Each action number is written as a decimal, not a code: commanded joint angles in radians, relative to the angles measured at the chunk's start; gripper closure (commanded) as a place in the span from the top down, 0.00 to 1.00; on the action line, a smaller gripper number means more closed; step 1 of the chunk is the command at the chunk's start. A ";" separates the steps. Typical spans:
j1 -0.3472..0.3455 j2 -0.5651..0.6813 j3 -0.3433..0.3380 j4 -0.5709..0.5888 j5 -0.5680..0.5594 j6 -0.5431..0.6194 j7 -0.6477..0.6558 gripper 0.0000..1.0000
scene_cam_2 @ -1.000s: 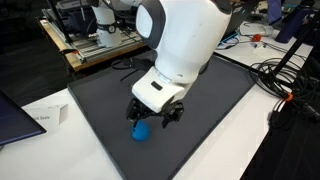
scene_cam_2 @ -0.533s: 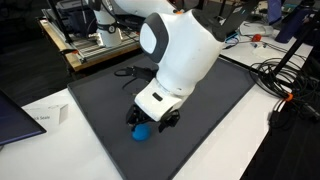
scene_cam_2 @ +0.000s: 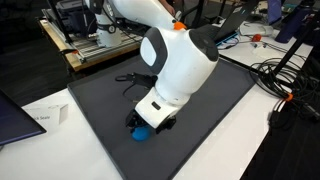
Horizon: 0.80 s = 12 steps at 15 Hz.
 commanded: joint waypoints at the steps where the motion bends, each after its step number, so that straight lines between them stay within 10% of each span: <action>1: 0.012 0.009 -0.015 -0.014 -0.027 0.000 0.009 1.00; 6: 0.016 0.036 -0.026 0.005 -0.044 -0.039 0.003 1.00; 12: 0.019 0.044 -0.033 0.009 -0.051 -0.057 0.010 0.44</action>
